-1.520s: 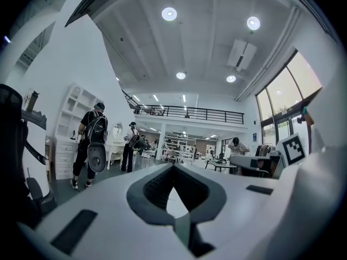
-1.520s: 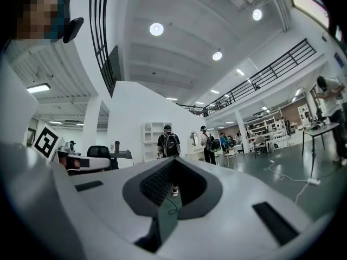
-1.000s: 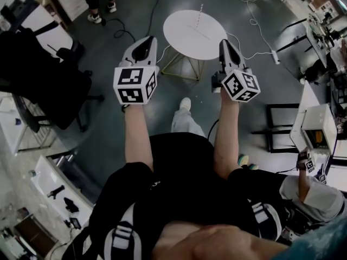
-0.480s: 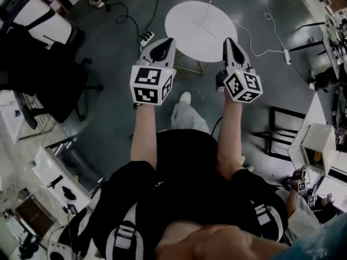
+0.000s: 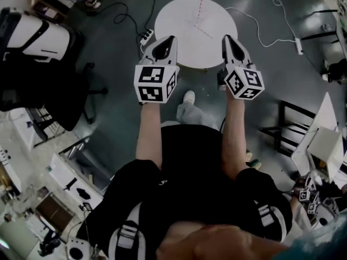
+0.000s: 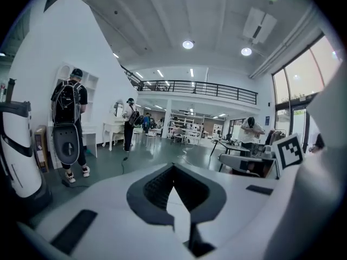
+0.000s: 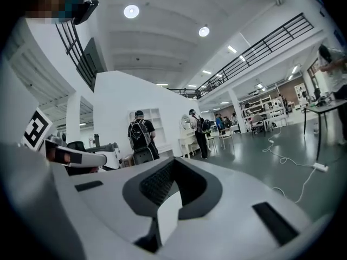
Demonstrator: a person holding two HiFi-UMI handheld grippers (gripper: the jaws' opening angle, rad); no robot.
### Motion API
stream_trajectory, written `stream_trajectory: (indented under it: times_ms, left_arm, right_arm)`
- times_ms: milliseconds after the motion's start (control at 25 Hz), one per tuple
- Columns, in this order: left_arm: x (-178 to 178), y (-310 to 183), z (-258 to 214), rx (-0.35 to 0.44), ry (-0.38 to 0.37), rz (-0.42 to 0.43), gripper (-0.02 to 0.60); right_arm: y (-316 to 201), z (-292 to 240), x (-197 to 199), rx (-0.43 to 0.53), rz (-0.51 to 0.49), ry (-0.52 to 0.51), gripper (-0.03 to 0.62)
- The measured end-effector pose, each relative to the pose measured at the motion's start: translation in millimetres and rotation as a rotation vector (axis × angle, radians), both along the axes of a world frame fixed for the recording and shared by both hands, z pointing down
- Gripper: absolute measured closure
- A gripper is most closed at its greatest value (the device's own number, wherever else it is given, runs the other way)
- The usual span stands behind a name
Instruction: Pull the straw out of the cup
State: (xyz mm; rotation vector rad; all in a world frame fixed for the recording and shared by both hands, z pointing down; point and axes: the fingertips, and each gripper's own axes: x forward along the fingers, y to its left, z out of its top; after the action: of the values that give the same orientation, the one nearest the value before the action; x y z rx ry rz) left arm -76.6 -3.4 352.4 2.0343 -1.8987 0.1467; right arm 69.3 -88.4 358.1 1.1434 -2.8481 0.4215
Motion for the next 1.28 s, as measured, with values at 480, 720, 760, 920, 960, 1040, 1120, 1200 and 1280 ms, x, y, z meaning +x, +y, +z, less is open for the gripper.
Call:
stream_trajectory:
  times_ms: [480,720,760,920,960,1040,1120,1200,1280]
  left_arm:
    - [59,-89,3,0.02,-0.016,0.094,0.58]
    - [46,-110,34,-0.029,0.013,0.087,0.58]
    - [43,-114,40,-0.041,0.02,0.088,0.58]
    - [36,-143,54,-0.065,0.043,0.1,0.58]
    - [34,-151,58,-0.077,0.045,0.099,0.58]
    - [31,-165,69,-0.11,0.047,0.098,0.58]
    - [28,-176,81,-0.142,0.048,0.103,0.58]
    - [23,-187,92,-0.164,0.056,0.108,0.58]
    - [19,-200,104,-0.188,0.071,0.109,0.58]
  right_arm:
    - [-85,0,76,-0.011,0.107,-0.004,0.579]
    - [-95,33,46,-0.072,0.056,0.037,0.579]
    - [-98,39,45,-0.083,0.058,0.044,0.579]
    - [-122,49,42,-0.111,0.088,0.058,0.579]
    - [-129,50,41,-0.117,0.094,0.06,0.579]
    - [-139,58,38,-0.133,0.106,0.064,0.579]
    - [-148,68,32,-0.155,0.112,0.072,0.579]
    - [-154,77,25,-0.172,0.11,0.079,0.579]
    - [-163,86,20,-0.187,0.111,0.084,0.579]
